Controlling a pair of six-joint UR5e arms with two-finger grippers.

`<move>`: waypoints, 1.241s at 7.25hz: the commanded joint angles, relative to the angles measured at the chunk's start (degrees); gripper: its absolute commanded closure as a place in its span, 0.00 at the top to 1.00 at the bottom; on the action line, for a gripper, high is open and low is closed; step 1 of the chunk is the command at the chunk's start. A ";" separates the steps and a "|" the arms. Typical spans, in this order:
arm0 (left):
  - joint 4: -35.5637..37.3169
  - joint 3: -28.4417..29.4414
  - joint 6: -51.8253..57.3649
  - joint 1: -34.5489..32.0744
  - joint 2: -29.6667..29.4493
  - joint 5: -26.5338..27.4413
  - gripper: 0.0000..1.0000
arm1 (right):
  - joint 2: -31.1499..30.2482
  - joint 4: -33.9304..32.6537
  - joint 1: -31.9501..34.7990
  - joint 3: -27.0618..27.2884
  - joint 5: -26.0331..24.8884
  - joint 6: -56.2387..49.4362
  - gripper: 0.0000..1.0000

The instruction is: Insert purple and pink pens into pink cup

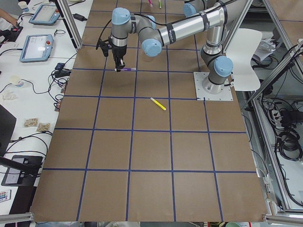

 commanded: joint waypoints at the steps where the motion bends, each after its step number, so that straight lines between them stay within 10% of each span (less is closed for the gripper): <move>1: 0.98 0.02 -5.90 -6.88 1.74 6.15 0.00 | -6.94 4.35 4.57 -0.37 0.37 7.38 0.12; 7: 2.65 -1.82 -15.85 -12.45 2.71 6.98 0.00 | -24.89 8.07 35.31 -0.37 0.64 54.80 0.13; 9: 2.75 -2.00 -17.34 -12.54 2.63 6.89 0.00 | -24.92 -0.31 48.48 -0.28 -0.93 75.27 0.15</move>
